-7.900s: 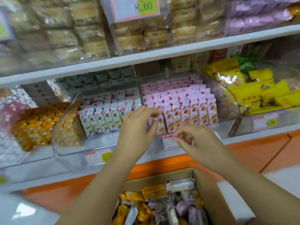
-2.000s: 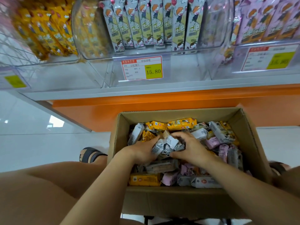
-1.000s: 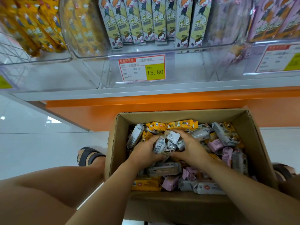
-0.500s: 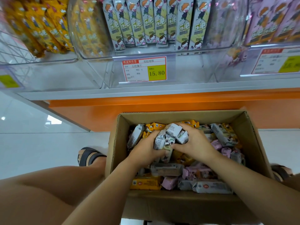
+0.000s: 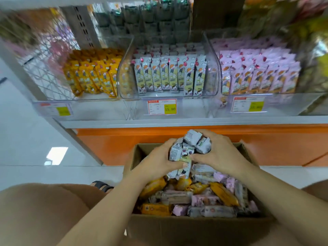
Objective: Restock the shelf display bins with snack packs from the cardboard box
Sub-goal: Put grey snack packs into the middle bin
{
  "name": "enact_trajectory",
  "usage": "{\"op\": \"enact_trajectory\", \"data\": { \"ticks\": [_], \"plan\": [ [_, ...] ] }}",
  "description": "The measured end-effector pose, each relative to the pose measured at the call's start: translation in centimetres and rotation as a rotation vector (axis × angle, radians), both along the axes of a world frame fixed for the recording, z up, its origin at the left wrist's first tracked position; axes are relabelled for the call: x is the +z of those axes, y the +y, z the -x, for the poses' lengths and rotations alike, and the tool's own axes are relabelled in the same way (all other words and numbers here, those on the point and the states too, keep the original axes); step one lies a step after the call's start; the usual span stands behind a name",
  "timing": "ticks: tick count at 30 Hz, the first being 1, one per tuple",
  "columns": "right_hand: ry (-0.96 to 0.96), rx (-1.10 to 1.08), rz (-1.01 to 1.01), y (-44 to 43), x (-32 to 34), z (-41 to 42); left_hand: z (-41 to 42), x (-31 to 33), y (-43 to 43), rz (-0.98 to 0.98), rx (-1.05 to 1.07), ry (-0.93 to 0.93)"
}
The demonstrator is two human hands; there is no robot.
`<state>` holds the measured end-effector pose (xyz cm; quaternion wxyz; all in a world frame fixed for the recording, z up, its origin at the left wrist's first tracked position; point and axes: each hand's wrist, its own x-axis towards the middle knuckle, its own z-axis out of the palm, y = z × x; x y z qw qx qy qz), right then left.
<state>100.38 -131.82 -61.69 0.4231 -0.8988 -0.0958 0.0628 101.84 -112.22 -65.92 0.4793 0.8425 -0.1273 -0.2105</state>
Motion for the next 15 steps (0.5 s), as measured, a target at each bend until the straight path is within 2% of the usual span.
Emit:
{"op": "enact_trajectory", "data": {
  "ticks": [11,15],
  "plan": [
    [-0.271,0.014,0.101,0.8,13.4,2.3,1.3,12.1,0.9,0.049,0.042,-0.308],
    [-0.421,0.011,0.079,1.2,17.3,0.7,-0.2,16.1,0.7,0.091,0.074,-0.417]
  ]
}}
